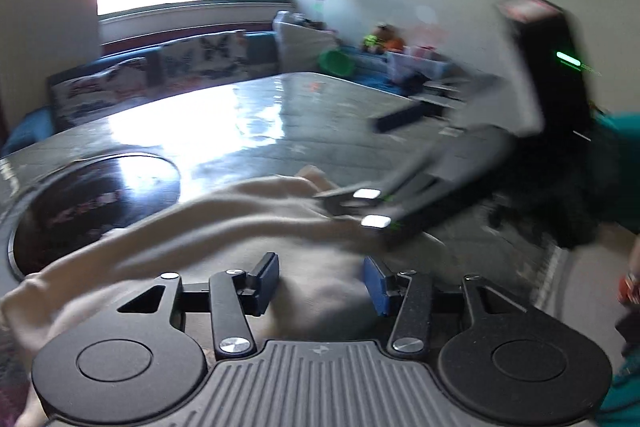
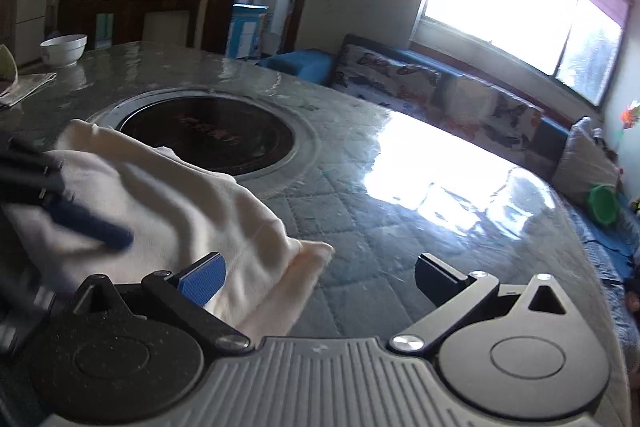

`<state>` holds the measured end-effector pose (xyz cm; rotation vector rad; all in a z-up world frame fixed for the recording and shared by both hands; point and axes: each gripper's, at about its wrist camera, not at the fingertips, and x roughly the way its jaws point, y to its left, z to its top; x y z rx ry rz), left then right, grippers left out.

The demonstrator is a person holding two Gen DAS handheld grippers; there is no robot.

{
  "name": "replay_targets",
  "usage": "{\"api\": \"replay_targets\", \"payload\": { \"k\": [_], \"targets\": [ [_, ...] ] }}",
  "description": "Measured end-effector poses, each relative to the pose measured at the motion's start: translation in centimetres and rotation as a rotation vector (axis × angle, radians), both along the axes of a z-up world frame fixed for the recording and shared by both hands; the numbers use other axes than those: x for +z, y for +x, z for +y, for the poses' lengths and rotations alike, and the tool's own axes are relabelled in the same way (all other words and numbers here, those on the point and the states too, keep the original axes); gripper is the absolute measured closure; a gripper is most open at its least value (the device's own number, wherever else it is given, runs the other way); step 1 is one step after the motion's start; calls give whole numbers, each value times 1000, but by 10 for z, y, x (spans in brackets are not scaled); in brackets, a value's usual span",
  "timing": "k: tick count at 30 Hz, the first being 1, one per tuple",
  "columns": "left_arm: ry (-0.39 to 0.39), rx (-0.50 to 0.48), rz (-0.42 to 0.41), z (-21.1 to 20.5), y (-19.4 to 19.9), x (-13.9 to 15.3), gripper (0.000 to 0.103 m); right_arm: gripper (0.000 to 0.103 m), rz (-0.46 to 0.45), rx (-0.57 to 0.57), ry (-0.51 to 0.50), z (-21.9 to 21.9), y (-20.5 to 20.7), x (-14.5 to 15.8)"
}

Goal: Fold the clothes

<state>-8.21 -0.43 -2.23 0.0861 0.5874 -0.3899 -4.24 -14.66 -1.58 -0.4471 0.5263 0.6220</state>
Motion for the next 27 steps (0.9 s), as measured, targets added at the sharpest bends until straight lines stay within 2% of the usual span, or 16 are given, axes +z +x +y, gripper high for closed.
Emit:
{"api": "replay_targets", "payload": {
  "k": [6, 14, 20, 24, 27],
  "targets": [
    [2, -32, 8, -1, -1, -5, 54, 0, 18, 9, -34, 13, 18, -15],
    [-1, -41, 10, 1, 2, -9, 54, 1, -15, -52, -40, 5, 33, -12],
    [-6, -39, 10, 2, 0, -10, 54, 0, -39, 26, -21, 28, 29, -4],
    [-11, -35, 12, 3, 0, -10, 53, 0, -28, 9, -51, 39, 44, -17],
    [-10, -33, 10, 2, -1, -11, 53, 0, -11, -7, -34, 43, 55, -15]
  ]
}}
